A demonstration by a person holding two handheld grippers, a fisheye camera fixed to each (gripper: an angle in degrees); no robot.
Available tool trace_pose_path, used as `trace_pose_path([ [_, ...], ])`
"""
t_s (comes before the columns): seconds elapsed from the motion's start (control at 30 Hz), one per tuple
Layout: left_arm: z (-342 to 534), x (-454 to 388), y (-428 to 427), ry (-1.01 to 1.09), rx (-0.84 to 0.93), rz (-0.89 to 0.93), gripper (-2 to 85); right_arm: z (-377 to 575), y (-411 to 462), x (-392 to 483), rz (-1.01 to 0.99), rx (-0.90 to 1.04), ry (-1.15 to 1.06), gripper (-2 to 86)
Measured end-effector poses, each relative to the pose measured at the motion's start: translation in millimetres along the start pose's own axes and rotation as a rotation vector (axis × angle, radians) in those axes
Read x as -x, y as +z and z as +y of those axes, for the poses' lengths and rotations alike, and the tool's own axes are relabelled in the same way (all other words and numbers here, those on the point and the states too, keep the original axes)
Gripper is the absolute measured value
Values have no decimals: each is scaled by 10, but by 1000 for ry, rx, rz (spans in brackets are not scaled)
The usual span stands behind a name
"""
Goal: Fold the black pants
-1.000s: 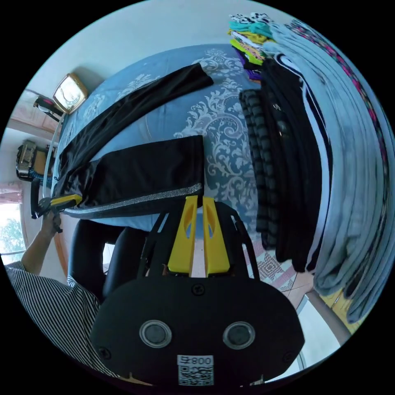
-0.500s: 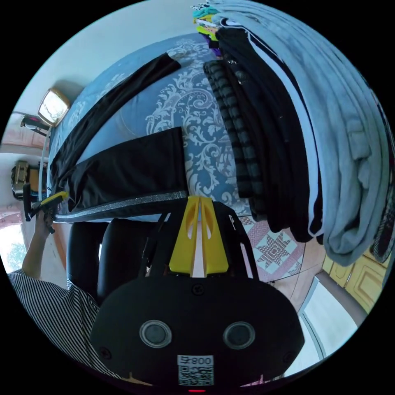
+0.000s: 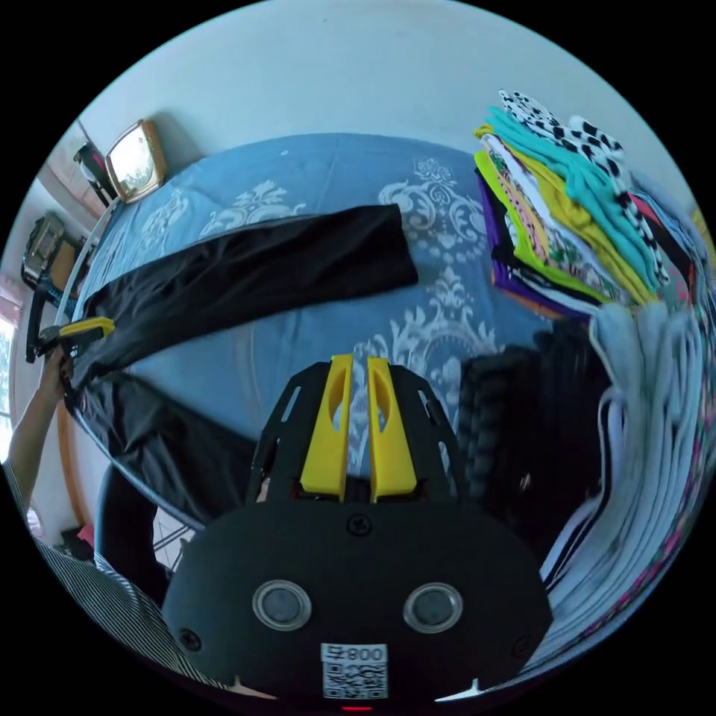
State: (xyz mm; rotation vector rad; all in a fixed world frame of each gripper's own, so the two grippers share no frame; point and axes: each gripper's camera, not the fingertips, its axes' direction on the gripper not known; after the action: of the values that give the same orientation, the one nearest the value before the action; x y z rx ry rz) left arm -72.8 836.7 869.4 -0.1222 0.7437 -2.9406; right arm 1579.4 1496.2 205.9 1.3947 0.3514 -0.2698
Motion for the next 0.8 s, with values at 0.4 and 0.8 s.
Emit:
trace_pose_path([
  [0.4,-760,1440,-17,-283,-16,-93,50,-1410,1329,-57,66,82,54,59],
  [0.8,-981,1966,-428,-241,-89,-131,12,-894,1395,204,55,103,-42,12],
])
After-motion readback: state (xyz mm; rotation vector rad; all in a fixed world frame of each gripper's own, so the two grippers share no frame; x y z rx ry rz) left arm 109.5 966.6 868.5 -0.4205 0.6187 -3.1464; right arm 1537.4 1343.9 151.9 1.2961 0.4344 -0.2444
